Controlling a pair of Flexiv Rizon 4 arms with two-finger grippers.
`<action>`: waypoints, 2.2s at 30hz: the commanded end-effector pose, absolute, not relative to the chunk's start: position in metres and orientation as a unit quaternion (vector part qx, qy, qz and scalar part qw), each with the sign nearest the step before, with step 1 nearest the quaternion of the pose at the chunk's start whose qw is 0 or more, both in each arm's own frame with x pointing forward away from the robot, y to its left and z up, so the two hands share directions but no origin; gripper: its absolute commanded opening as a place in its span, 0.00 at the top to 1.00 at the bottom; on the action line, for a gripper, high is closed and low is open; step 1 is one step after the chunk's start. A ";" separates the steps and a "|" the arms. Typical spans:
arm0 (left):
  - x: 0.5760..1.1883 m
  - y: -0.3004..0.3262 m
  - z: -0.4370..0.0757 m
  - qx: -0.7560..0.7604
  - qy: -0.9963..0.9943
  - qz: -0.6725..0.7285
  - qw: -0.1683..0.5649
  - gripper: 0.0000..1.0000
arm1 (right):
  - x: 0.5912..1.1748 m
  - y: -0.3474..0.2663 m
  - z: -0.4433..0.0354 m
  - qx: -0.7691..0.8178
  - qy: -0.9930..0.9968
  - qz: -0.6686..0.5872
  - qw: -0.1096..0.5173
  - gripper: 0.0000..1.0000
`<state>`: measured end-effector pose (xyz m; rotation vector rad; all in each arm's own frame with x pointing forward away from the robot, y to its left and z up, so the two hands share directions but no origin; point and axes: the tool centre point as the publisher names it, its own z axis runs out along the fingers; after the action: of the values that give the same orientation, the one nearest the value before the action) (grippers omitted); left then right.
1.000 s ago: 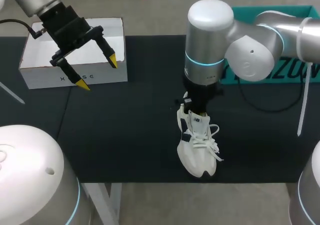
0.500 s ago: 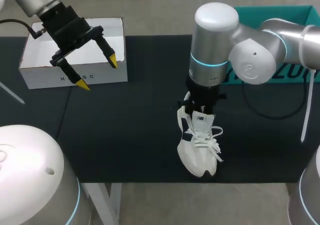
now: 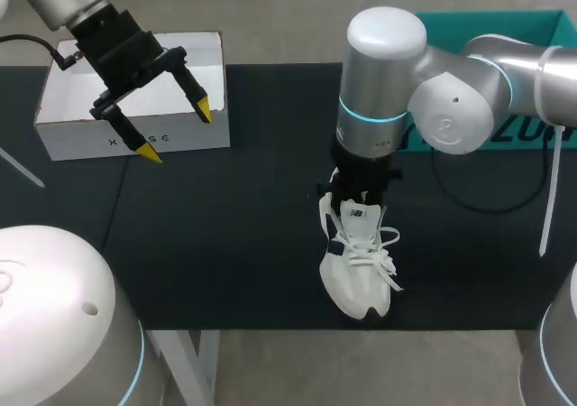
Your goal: Take the shoe out of the shoebox, open the shoe tongue, remove and reinsert the insole, then place the shoe into the shoebox
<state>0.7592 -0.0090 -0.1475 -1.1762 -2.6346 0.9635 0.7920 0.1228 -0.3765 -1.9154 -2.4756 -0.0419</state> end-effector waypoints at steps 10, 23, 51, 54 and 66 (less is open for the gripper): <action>0.760 -0.009 -0.147 -0.387 -0.865 0.315 0.051 0.00 | 0.797 0.129 -0.379 -0.612 -0.791 -0.016 0.003 0.10; 0.760 -0.009 -0.147 -0.387 -0.865 0.315 0.051 0.00 | 0.809 0.132 -0.356 -0.602 -0.797 -0.037 -0.025 0.10; 0.760 -0.009 -0.147 -0.387 -0.865 0.315 0.051 0.00 | 0.802 0.130 -0.302 -0.592 -0.800 -0.081 -0.054 1.00; 0.760 -0.009 -0.147 -0.387 -0.865 0.315 0.051 0.00 | 0.805 0.127 -0.307 -0.593 -0.799 -0.080 -0.052 1.00; 0.760 -0.009 -0.147 -0.387 -0.865 0.315 0.051 0.00 | 0.813 0.125 -0.322 -0.597 -0.799 -0.051 -0.040 1.00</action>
<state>0.7592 -0.0090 -0.1475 -1.1762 -2.6346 0.9635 0.8071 0.1195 -0.3156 -1.9301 -2.5838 -0.1860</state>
